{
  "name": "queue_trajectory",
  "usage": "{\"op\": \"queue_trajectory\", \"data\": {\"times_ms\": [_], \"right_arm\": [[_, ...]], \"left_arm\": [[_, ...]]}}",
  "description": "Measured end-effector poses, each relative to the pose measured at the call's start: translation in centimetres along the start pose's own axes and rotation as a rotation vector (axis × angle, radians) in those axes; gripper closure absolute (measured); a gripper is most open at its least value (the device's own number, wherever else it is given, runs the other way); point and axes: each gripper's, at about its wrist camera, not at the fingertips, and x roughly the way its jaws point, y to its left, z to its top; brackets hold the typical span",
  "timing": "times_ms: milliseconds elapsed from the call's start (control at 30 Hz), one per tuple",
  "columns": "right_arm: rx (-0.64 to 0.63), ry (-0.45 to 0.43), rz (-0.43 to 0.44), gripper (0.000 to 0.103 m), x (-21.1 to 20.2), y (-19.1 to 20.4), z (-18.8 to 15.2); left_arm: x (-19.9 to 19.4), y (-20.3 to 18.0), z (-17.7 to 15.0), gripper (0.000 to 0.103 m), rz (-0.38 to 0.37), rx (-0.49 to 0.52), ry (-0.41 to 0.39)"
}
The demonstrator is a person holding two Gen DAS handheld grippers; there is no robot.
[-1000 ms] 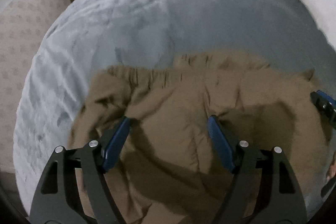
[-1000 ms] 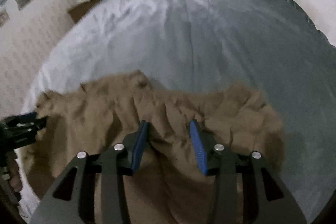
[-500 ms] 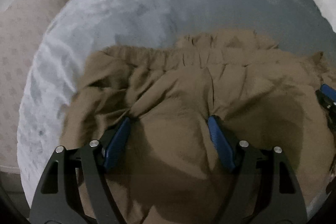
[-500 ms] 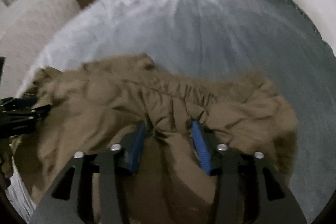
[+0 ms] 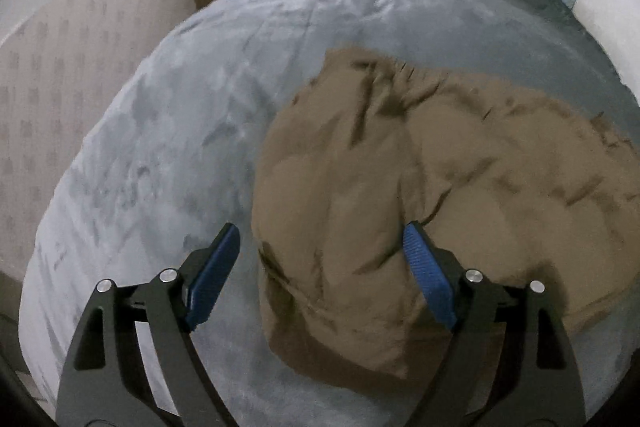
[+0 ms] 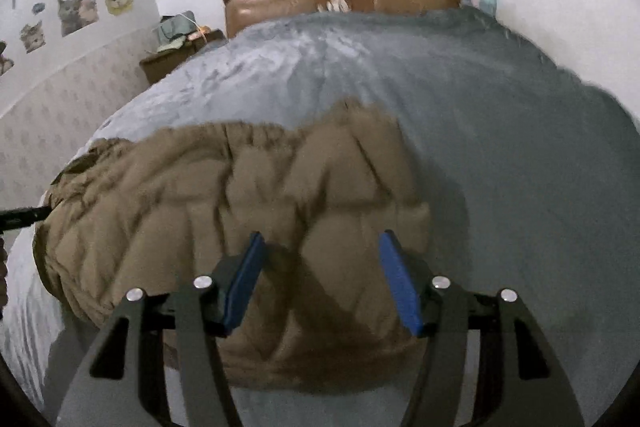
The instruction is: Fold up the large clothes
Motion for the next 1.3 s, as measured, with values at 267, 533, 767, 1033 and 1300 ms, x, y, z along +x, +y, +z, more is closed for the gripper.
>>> {"op": "queue_trajectory", "data": {"times_ms": [267, 533, 767, 1033, 1300], "right_arm": [[-0.028, 0.089, -0.014, 0.044, 5.1, 0.5, -0.2], [-0.075, 0.190, -0.008, 0.043, 9.5, 1.4, 0.6], [-0.064, 0.227, 0.014, 0.042, 9.8, 0.7, 0.6], [0.044, 0.133, 0.069, 0.033, 3.5, -1.6, -0.9], [0.099, 0.095, -0.017, 0.010, 0.8, -4.7, -2.5]], "left_arm": [[4.4, 0.6, -0.8, 0.017, 0.008, -0.024, 0.051], [5.5, 1.6, -0.9, 0.009, 0.021, -0.017, 0.061], [5.0, 0.8, -0.4, 0.009, 0.021, -0.011, 0.065], [2.6, 1.7, -1.0, 0.008, -0.006, -0.055, 0.038], [-0.1, 1.1, -1.4, 0.003, -0.023, -0.044, -0.014]]}}
